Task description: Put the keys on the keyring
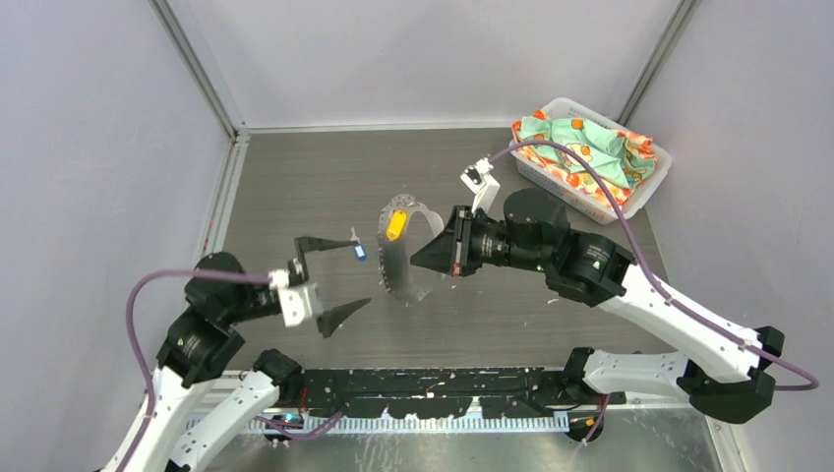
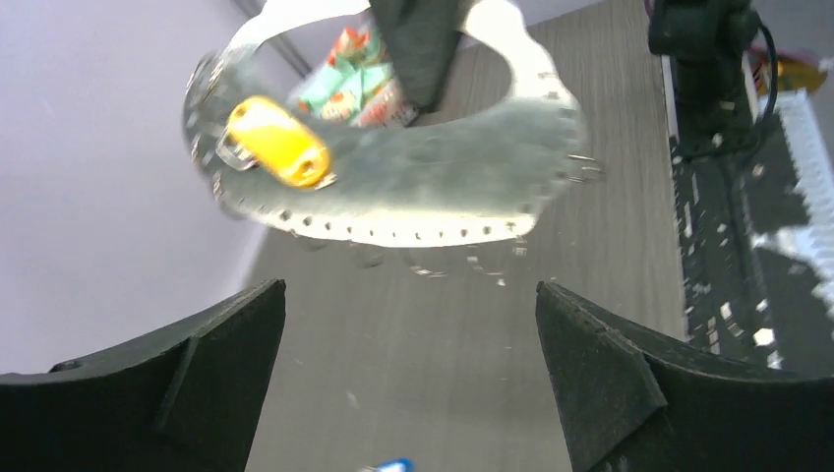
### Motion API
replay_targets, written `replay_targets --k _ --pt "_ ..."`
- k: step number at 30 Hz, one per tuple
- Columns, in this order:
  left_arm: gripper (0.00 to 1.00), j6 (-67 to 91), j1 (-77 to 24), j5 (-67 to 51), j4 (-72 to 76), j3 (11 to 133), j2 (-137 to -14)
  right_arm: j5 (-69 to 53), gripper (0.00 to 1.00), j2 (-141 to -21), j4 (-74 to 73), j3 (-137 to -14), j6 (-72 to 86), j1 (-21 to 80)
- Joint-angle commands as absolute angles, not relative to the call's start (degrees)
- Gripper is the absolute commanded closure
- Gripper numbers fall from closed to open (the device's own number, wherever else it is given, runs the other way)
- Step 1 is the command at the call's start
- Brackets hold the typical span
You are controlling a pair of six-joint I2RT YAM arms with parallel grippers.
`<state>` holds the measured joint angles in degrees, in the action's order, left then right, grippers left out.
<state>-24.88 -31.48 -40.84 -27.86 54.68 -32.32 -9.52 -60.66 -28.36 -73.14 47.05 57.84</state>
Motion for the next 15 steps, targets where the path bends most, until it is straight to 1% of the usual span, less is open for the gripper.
replay_targets --k 1,7,11,15 --pt "0.00 -49.75 -31.46 -49.73 -26.88 49.35 -27.04 -12.23 0.99 -64.19 -26.79 -78.73 50.73 57.22" --pt "0.00 -64.11 -31.54 -55.20 -24.17 46.09 -26.13 -14.69 0.99 -67.47 -25.76 -81.45 52.11 57.20" --pt "0.00 -80.05 -31.55 -56.55 -23.61 42.43 -25.44 -16.99 0.99 -69.26 -24.92 -82.26 53.27 56.93" --pt "0.00 -90.76 -31.55 -55.87 -14.32 35.51 -22.48 -18.03 0.99 -70.27 -25.46 -82.65 53.90 56.65"
